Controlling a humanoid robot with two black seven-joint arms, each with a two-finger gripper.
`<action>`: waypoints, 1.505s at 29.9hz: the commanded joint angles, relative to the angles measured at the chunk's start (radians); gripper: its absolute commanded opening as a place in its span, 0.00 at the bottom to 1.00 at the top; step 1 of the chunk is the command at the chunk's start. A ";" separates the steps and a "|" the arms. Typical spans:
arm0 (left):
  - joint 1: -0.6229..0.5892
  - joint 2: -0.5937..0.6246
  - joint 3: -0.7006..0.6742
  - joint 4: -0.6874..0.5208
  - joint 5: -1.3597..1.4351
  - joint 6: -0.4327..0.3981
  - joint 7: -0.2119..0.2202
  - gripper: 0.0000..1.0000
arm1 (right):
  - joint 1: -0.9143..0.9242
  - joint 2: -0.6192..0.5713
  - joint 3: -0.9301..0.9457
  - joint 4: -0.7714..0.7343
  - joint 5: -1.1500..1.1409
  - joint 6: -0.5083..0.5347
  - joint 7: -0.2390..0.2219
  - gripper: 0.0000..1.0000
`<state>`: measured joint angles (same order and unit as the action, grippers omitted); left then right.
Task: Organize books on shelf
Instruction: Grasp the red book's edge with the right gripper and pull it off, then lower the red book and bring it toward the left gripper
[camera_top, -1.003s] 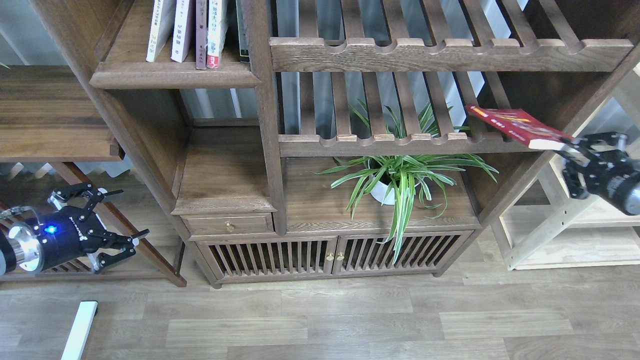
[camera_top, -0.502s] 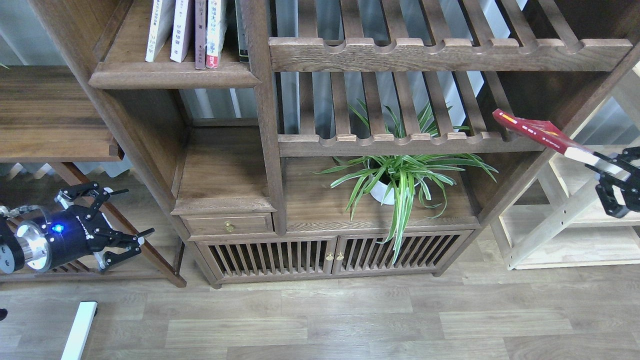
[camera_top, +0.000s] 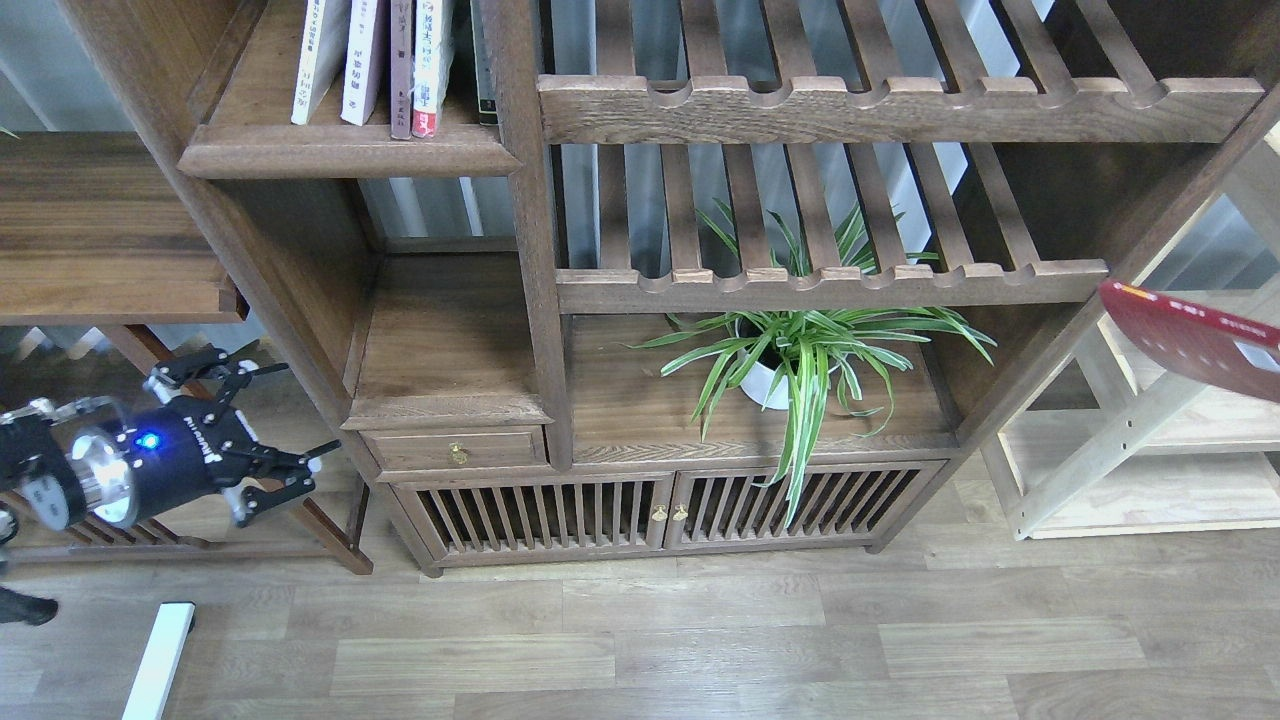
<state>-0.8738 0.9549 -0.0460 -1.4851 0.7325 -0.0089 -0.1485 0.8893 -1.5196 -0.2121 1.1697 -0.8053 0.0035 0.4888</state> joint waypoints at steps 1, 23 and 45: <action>-0.007 -0.070 -0.006 0.020 -0.010 -0.008 0.017 0.89 | -0.049 -0.002 -0.006 -0.007 -0.008 0.018 0.000 0.00; -0.033 -0.685 -0.012 0.416 -0.194 -0.319 0.148 0.90 | -0.237 0.447 -0.055 -0.108 -0.166 0.029 0.000 0.01; -0.033 -0.924 0.064 0.555 -0.265 -0.480 0.205 0.92 | -0.222 0.710 -0.112 -0.108 -0.308 0.044 0.000 0.01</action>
<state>-0.9044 0.0437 0.0153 -0.9332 0.4604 -0.4887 0.0510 0.6602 -0.8165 -0.3255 1.0499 -1.0776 0.0476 0.4887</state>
